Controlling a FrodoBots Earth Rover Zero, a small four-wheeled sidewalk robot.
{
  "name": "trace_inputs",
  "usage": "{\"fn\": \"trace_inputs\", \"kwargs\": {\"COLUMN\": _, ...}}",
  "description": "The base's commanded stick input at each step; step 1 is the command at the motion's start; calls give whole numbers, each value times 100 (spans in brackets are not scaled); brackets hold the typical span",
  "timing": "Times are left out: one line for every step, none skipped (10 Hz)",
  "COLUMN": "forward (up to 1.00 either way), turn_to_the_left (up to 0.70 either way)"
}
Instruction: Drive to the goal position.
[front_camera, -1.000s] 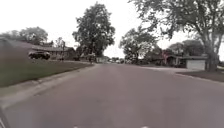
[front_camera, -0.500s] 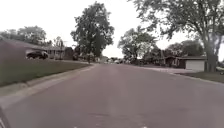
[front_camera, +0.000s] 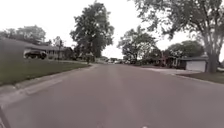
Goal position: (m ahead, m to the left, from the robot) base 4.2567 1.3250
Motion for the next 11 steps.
{"fn": "trace_inputs", "kwargs": {"forward": 70, "turn_to_the_left": 0}}
{"fn": "trace_inputs", "kwargs": {"forward": 70, "turn_to_the_left": 0}}
{"fn": "trace_inputs", "kwargs": {"forward": 70, "turn_to_the_left": 0}}
{"fn": "trace_inputs", "kwargs": {"forward": 70, "turn_to_the_left": 0}}
{"fn": "trace_inputs", "kwargs": {"forward": 70, "turn_to_the_left": 0}}
{"fn": "trace_inputs", "kwargs": {"forward": 70, "turn_to_the_left": 0}}
{"fn": "trace_inputs", "kwargs": {"forward": 70, "turn_to_the_left": 0}}
{"fn": "trace_inputs", "kwargs": {"forward": 70, "turn_to_the_left": 0}}
{"fn": "trace_inputs", "kwargs": {"forward": 70, "turn_to_the_left": 0}}
{"fn": "trace_inputs", "kwargs": {"forward": 70, "turn_to_the_left": 0}}
{"fn": "trace_inputs", "kwargs": {"forward": 70, "turn_to_the_left": 0}}
